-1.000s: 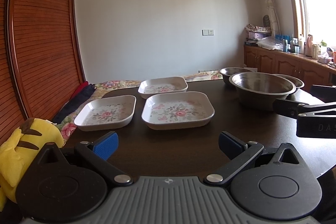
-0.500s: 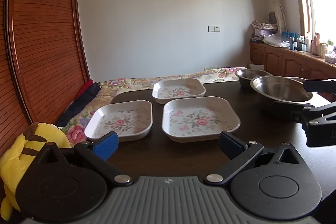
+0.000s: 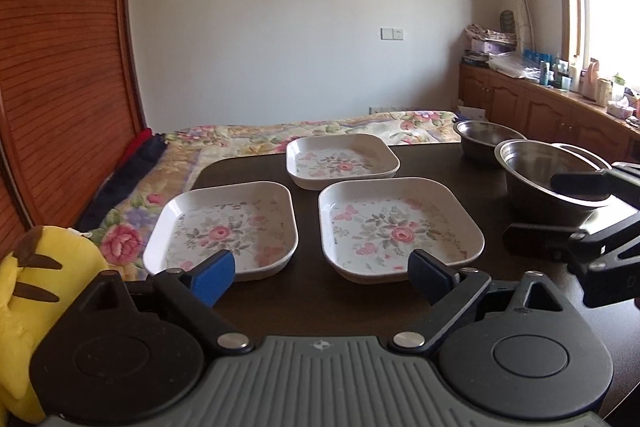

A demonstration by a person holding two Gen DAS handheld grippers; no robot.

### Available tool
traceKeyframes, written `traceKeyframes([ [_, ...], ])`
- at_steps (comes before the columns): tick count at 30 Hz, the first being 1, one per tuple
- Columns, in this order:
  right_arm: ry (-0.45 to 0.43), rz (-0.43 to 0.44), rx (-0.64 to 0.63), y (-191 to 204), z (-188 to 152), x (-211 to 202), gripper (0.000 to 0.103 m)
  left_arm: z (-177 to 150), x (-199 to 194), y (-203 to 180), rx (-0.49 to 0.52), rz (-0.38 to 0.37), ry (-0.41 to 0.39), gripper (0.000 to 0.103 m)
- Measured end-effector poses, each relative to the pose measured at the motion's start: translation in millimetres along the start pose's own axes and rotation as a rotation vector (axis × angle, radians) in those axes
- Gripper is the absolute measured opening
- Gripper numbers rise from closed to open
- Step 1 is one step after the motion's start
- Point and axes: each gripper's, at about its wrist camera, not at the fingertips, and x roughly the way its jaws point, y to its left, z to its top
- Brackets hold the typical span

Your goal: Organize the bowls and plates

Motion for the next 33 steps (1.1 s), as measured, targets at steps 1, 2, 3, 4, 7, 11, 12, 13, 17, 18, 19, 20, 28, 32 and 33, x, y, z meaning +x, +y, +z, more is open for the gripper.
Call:
traceKeyframes([
  [1,0.006,-0.002,0.003,0,0,3,0.087,2,3,2,0.004,-0.004,0.003,0.095],
  [2,0.013,-0.002,0.003,0,0,6,0.087,3,6,3,0.009,-0.005,0.006,0.094],
  [3,0.019,-0.001,0.001,0,0,9,0.087,5,8,4,0.012,-0.01,0.008,0.094],
  [4,0.026,-0.003,-0.001,1,0,12,0.087,7,11,6,0.015,-0.016,0.011,0.093],
  [7,0.05,-0.012,-0.006,3,1,21,0.082,13,22,9,0.027,-0.032,0.018,0.087],
  [11,0.084,-0.02,0.0,3,1,31,0.077,20,37,12,0.042,-0.072,0.033,0.082],
  [12,0.092,-0.018,0.005,1,1,33,0.076,22,42,12,0.047,-0.07,0.036,0.081],
  [13,0.102,-0.018,0.008,1,0,35,0.073,24,46,12,0.053,-0.066,0.039,0.08],
  [17,0.134,-0.031,0.015,-3,-2,45,0.065,30,65,16,0.053,-0.085,0.062,0.07],
  [18,0.14,-0.034,0.021,-4,-2,47,0.064,32,70,17,0.05,-0.091,0.068,0.067],
  [19,0.146,-0.036,0.028,-5,-3,50,0.062,33,74,17,0.05,-0.095,0.072,0.066],
  [20,0.15,-0.039,0.033,-7,-3,52,0.061,34,78,17,0.052,-0.098,0.076,0.064],
  [28,0.175,-0.052,0.039,-10,-2,65,0.053,40,96,11,0.071,-0.121,0.098,0.043],
  [32,0.181,-0.05,0.042,-11,-2,68,0.052,40,103,8,0.085,-0.118,0.12,0.036],
  [33,0.183,-0.049,0.043,-11,-2,69,0.051,40,104,7,0.091,-0.119,0.124,0.035],
])
